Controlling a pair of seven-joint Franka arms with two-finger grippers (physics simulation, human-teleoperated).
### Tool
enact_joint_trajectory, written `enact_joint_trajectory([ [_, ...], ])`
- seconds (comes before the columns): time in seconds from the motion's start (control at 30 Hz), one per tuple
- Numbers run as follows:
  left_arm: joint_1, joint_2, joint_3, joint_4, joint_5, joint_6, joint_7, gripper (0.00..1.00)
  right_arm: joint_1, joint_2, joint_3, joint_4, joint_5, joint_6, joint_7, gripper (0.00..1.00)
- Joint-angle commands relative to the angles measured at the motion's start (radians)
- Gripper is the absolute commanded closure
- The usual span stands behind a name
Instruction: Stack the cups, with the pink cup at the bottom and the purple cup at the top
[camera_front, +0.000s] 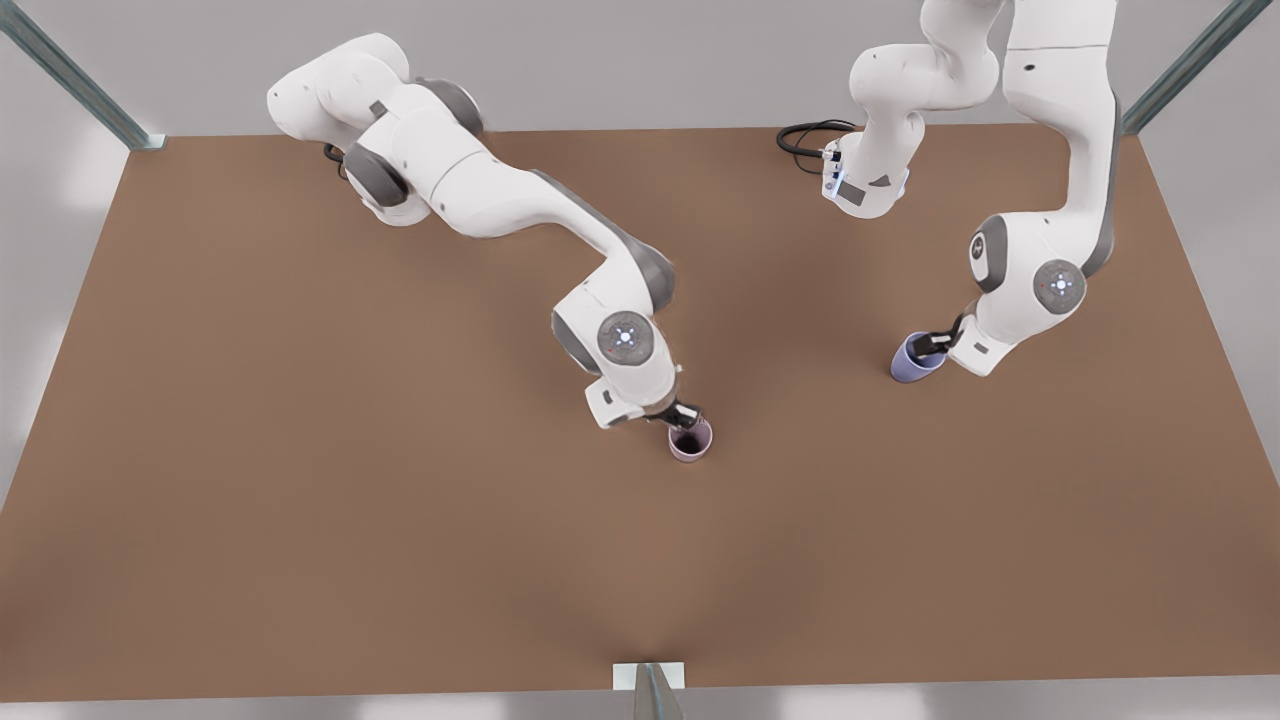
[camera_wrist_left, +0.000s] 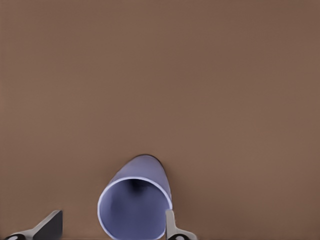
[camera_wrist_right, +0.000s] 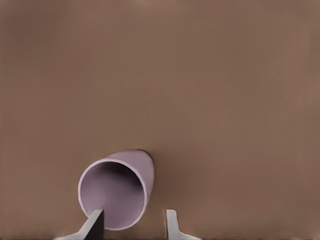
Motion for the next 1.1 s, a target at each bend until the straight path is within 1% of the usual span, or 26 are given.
enact_joint_trajectory([
  [0.0, -0.007, 0.001, 0.003, -0.015, 0.001, 0.062, -0.001, 0.0, -0.075, -0.162, -0.003, -0.151, 0.085, -0.038, -0.18, 0.41],
  [0.03, -0.006, 0.004, 0.009, -0.017, 0.001, 0.063, -0.001, 0.0, -0.15, -0.28, -0.008, -0.273, 0.085, -0.058, -0.278, 0.39],
  [0.07, -0.006, 0.01, 0.018, -0.02, 0.001, 0.065, -0.001, 0.0, -0.238, -0.397, -0.009, -0.402, 0.082, -0.059, -0.439, 0.3],
  [0.1, -0.006, 0.015, 0.018, -0.021, 0.001, 0.075, -0.001, 0.0, -0.311, -0.501, -0.009, -0.513, 0.075, -0.069, -0.553, 0.1],
  [0.13, -0.006, 0.021, 0.02, -0.021, 0.001, 0.077, -0.001, 0.0, -0.426, -0.563, -0.011, -0.527, 0.072, -0.194, -0.782, 0.0],
  [0.17, -0.004, 0.032, 0.02, -0.021, 0.001, 0.078, -0.001, 0.0, -0.535, -0.595, -0.014, -0.51, 0.072, -0.263, -0.968, 0.0],
  [0.2, -0.001, 0.038, 0.02, -0.021, 0.001, 0.078, -0.001, 0.0, -0.623, -0.61, -0.022, -0.465, 0.05, -0.324, -1.08, 0.0],
  [0.23, -0.001, 0.039, 0.02, -0.021, 0.001, 0.08, -0.001, 0.0, -0.643, -0.601, -0.032, -0.413, -0.073, -0.386, -1.106, 0.0],
  [0.27, -0.001, 0.047, 0.02, -0.021, 0.001, 0.08, -0.001, 0.0, -0.677, -0.641, -0.032, -0.418, -0.135, -0.432, -1.128, 0.0],
  [0.33, 0.0, 0.059, 0.02, -0.021, 0.001, 0.078, -0.001, 0.0, -0.683, -0.635, -0.045, -0.387, -0.125, -0.449, -1.146, 0.0],
  [0.37, 0.002, 0.061, 0.034, -0.023, 0.001, 0.078, -0.001, 0.0, -0.697, -0.653, -0.037, -0.375, -0.12, -0.454, -1.162, 0.0],
  [0.5, 0.003, 0.061, 0.038, -0.036, 0.001, 0.078, 0.0, 0.0, -0.709, -0.649, -0.043, -0.359, -0.122, -0.443, -1.162, 0.0],
  [0.53, 0.003, 0.061, 0.038, -0.038, 0.001, 0.078, -0.001, 0.0, -0.709, -0.644, -0.043, -0.329, -0.117, -0.446, -1.156, 0.0],
  [0.57, 0.003, 0.059, 0.049, -0.043, 0.003, 0.078, 0.0, 0.0, -0.704, -0.623, -0.042, -0.326, -0.119, -0.444, -1.154, 0.0],
  [0.63, 0.003, 0.059, 0.053, -0.044, 0.001, 0.077, -0.001, 0.0, -0.746, -0.623, -0.045, -0.327, -0.066, -0.443, -1.163, 0.0],
  [0.7, 0.003, 0.061, 0.053, -0.053, 0.001, 0.078, -0.001, 0.0, -0.744, -0.623, -0.045, -0.327, -0.066, -0.444, -1.165, 0.0],
  [0.73, 0.003, 0.062, 0.053, -0.052, 0.001, 0.078, -0.001, 0.05, -0.743, -0.623, -0.043, -0.327, -0.068, -0.443, -1.165, 0.0],
  [0.77, 0.003, 0.064, 0.055, -0.053, 0.001, 0.078, -0.001, 0.25, -0.743, -0.623, -0.045, -0.327, -0.069, -0.437, -1.165, 0.0],
  [0.8, 0.003, 0.068, 0.053, -0.052, 0.0, 0.078, -0.001, 0.42, -0.74, -0.623, -0.043, -0.327, -0.069, -0.438, -1.165, 0.0],
  [0.83, 0.003, 0.075, 0.053, -0.052, 0.0, 0.08, -0.001, 0.44, -0.732, -0.621, -0.042, -0.329, -0.069, -0.437, -1.166, 0.0],
  [0.87, 0.003, 0.079, 0.053, -0.052, -0.002, 0.08, -0.001, 0.5, -0.733, -0.615, -0.042, -0.327, -0.069, -0.437, -1.166, 0.0],
  [0.97, 0.002, 0.11, 0.053, -0.052, -0.003, 0.123, -0.001, 0.5, -0.741, -0.62, -0.042, -0.316, -0.069, -0.443, -1.154, 0.0],
  [1.07, 0.003, 0.118, 0.053, -0.052, -0.005, 0.129, -0.001, 0.54, -0.738, -0.615, -0.043, -0.304, -0.086, -0.443, -1.154, 0.0],
])
